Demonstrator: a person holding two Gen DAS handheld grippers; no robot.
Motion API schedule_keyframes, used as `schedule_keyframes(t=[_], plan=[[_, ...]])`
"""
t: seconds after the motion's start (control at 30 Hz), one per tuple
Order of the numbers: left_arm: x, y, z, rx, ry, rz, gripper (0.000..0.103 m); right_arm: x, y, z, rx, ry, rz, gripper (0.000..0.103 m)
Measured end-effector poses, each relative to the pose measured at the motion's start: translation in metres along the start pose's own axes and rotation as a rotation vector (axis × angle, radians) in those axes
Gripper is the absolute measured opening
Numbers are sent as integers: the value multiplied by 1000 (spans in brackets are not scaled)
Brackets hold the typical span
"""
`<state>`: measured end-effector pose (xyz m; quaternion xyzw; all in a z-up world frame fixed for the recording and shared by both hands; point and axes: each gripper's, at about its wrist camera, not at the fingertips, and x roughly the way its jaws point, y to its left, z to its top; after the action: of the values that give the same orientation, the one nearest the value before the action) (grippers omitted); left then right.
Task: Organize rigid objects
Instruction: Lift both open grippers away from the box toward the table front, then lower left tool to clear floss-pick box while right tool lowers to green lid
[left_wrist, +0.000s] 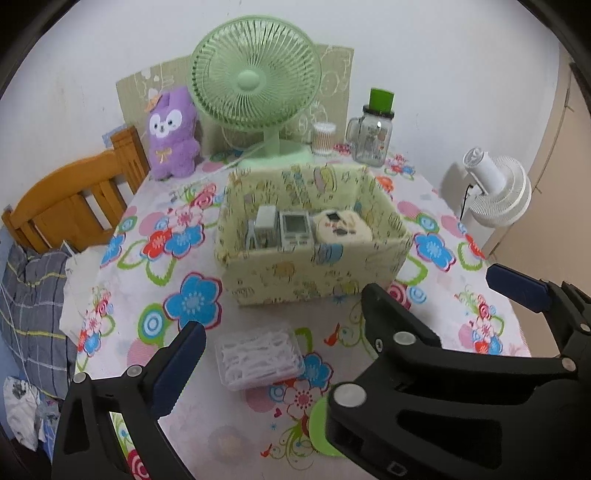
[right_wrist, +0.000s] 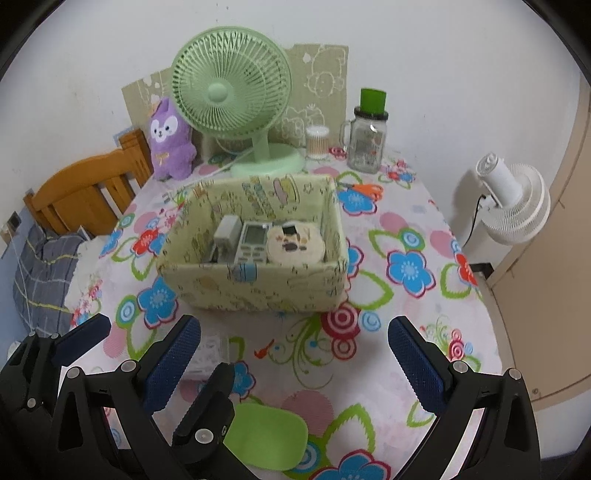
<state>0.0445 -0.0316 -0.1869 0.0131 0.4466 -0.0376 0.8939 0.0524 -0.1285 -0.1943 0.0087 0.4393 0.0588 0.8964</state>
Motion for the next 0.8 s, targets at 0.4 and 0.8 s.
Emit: schedule_keyframes(t=[0.4, 0.8], plan=[[19, 10, -24, 3, 8, -3, 103, 13, 6, -26, -4, 7, -2, 103], [45, 23, -44, 0, 65, 23, 103, 35, 11, -47, 5, 49, 2, 103]])
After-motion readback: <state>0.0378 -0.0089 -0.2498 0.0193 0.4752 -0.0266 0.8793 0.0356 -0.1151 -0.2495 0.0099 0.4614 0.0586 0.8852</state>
